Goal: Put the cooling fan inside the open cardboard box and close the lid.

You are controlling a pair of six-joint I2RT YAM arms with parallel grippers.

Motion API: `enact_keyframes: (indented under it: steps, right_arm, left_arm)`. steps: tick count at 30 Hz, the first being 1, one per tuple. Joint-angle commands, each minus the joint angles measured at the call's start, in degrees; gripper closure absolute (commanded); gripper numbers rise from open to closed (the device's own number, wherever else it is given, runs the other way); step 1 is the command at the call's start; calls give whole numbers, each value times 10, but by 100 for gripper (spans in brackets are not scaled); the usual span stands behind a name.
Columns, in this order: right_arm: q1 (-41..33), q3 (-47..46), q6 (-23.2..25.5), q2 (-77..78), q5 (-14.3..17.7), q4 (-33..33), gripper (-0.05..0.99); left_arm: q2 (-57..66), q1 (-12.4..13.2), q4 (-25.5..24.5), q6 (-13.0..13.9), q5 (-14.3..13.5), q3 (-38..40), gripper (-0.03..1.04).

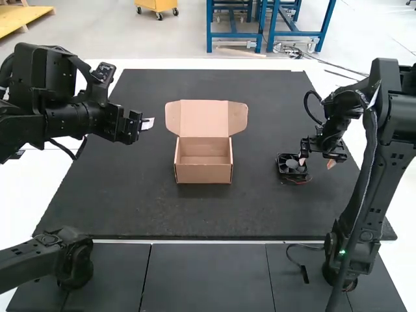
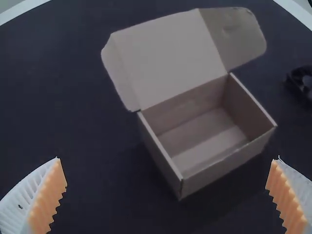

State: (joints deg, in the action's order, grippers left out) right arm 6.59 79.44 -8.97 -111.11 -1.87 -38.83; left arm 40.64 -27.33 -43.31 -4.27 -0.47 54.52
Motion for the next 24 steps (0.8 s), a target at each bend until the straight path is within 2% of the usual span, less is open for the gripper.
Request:
enact_keyframes:
  steps: [1,9,14,17,24]
  right_arm:
    - [-6,10,4,-18,10,-5,3]
    - [-7,10,3,-36,19,-8,5]
    - [-7,11,2,-45,20,-8,15]
    - [-8,12,3,-45,14,-8,33]
    - [-10,14,13,-45,-7,-7,59]
  left_arm:
    - [-7,2,2,8,-5,12,4]
    - [-7,1,8,8,-5,13,4]
    - [-7,3,9,8,-5,14,4]
    - [-7,3,9,8,-5,15,4]
    - [-7,3,9,8,-6,15,4]
